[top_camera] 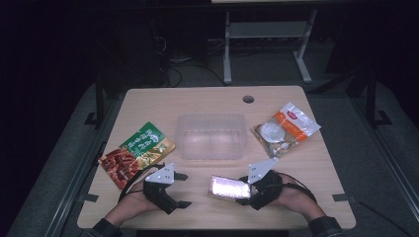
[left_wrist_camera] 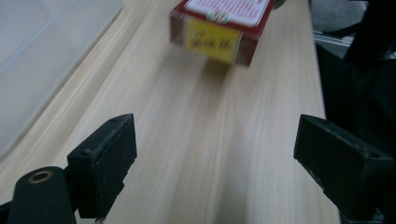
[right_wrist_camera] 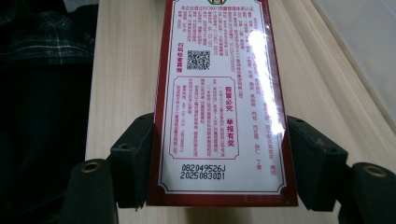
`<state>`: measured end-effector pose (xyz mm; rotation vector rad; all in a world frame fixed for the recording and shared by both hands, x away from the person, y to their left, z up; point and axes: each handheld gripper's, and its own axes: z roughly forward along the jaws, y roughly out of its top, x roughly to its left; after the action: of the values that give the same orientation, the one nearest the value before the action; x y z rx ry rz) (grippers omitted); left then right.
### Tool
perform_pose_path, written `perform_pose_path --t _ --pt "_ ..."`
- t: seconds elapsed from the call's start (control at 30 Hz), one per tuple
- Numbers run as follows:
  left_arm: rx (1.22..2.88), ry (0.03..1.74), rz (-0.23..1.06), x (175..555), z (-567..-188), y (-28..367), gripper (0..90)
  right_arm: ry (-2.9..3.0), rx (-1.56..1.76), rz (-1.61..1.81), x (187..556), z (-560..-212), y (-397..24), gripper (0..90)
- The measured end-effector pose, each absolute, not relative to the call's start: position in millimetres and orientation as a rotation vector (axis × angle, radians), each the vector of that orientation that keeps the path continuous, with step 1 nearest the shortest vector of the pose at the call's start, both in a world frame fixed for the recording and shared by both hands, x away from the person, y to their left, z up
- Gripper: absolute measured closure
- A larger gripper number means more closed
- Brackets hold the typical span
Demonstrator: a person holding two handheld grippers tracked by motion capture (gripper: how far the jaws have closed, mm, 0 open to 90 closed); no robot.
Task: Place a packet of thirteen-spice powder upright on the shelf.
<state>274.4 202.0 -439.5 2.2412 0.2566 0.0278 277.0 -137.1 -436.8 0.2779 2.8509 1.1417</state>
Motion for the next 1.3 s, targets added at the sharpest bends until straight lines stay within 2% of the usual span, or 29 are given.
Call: perform_pose_path --t 0.2,0.6,0.63,0.93,1.3 --pt "2.252 0.170 0.007 279 -432 190 12.2 2.856 0.193 1.177 284 -434 -122 31.7" --pt "2.266 0.105 -0.034 287 -433 169 12.9 2.859 0.081 1.225 288 -430 -96 31.7" --pt "2.262 0.095 -0.067 287 -433 166 14.6 2.852 0.067 1.236 288 -429 -95 31.7" --pt "2.254 0.077 -0.069 289 -434 164 29.1 2.859 0.045 1.243 287 -430 -93 31.7" --pt "2.265 0.070 -0.103 288 -435 163 30.5 2.869 0.033 1.252 285 -430 -93 31.7"
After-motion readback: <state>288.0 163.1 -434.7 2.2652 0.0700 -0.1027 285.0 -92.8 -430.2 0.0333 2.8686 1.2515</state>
